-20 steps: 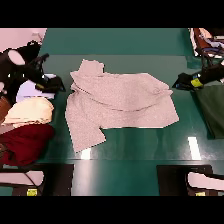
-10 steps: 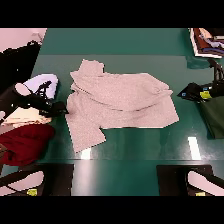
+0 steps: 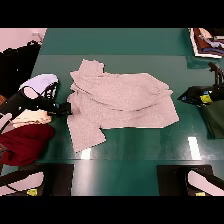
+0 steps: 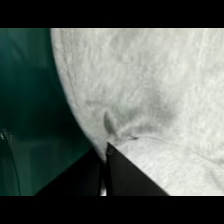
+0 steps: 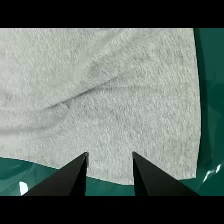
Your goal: Fold the shirts.
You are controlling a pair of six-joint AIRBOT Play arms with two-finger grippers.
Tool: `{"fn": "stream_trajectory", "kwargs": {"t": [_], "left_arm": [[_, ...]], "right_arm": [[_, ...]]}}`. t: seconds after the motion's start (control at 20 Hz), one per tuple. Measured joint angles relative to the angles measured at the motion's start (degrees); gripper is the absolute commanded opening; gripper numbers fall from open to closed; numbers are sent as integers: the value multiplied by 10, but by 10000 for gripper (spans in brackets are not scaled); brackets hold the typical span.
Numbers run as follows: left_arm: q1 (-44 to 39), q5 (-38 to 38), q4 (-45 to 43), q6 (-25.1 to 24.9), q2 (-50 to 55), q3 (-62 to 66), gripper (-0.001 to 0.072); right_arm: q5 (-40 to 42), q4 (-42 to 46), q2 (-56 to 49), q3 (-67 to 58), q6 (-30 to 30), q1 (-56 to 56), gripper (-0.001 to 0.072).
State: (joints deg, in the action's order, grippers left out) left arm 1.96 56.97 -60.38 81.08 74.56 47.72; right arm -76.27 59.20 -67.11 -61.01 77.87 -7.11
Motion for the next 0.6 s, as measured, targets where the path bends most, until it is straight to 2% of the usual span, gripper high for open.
{"fn": "stream_trajectory", "kwargs": {"t": [0.1, 0.2, 0.4, 0.45, 0.5, 0.6], "left_arm": [[-3, 4, 1, 0, 1, 10, 23], [-5, 16, 3, 0, 1, 26, 22], [-7, 35, 4, -7, 1, 51, 23], [-7, 37, 5, -8, 1, 54, 23], [-7, 41, 5, -9, 1, 57, 22], [-7, 42, 5, -10, 1, 60, 23]], "right_arm": [[-18, 26, 0, 5, 2, 0, 329], [-35, 55, 0, 21, 9, 0, 512], [-44, 86, 1, 95, 24, 0, 498], [-35, 85, 1, 115, 26, 0, 488], [-20, 81, 1, 137, 28, 0, 439], [13, 62, 1, 175, 30, 0, 439]]}}
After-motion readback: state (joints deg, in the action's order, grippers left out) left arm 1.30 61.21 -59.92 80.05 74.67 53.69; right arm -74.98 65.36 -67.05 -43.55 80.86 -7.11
